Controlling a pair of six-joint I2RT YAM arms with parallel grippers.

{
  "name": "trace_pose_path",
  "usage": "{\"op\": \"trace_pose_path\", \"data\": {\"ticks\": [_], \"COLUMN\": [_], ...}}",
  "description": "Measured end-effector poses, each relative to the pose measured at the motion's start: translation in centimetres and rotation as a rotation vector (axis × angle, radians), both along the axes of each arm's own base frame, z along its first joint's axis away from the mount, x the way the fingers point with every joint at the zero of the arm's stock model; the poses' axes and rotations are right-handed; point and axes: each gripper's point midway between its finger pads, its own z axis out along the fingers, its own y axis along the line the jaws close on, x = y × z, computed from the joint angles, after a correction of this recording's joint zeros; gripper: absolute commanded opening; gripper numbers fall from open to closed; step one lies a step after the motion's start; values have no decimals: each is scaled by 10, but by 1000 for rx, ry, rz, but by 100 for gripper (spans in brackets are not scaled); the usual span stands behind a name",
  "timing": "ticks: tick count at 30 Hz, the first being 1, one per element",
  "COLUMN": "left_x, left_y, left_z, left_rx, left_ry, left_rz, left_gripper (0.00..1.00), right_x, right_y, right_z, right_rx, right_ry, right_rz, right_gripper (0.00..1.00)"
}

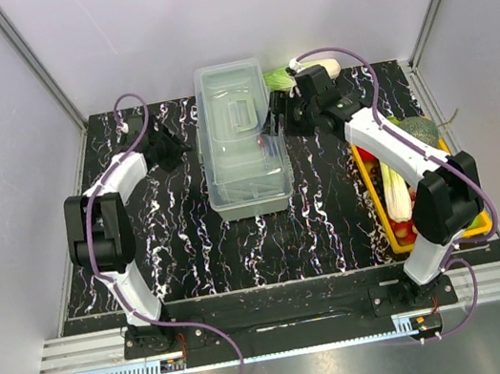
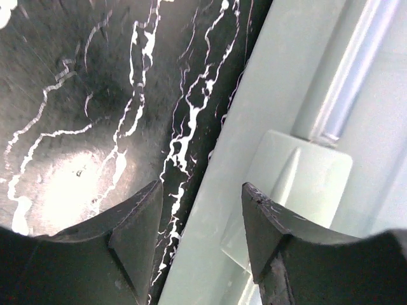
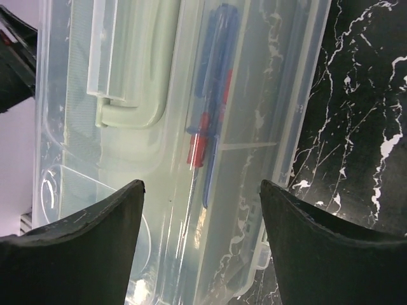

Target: Pack the tool kit

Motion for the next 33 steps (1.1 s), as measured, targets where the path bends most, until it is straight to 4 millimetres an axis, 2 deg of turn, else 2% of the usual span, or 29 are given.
{"op": "trace_pose_path", "data": {"ticks": [4, 7, 11, 14, 18, 23, 27, 33], "left_x": [12, 18, 16, 10, 9, 17, 21, 21], "left_y": [12, 14, 13, 10, 1, -4, -4, -5], "left_z": [20, 23, 7, -12, -31, -30, -26, -31], "left_rx": [94, 128, 144, 144, 145, 162, 168, 174], "left_ry": [-24, -21, 27, 79, 128, 119, 101, 99], "left_rz": [-9, -31, -66, -91, -132, -157, -167, -190], "left_gripper": [56, 56, 55, 54, 54, 54, 54, 53], "right_x": [4, 8, 12, 14, 16, 17, 17, 17], "right_y": [-7, -12, -18, -22, -40, -55, -50, -44], "right_z": [7, 12, 18, 18, 9, -9, -23, -33], "right_rx": [-35, -59, -86, -104, -180, -268, -310, -367], "right_ry": [-18, -36, -52, -61, -43, -11, 0, -20], "right_rz": [-27, -46, -72, -90, -161, -216, -159, -40], "right_gripper": [78, 78, 76, 71, 70, 71, 76, 76]}}
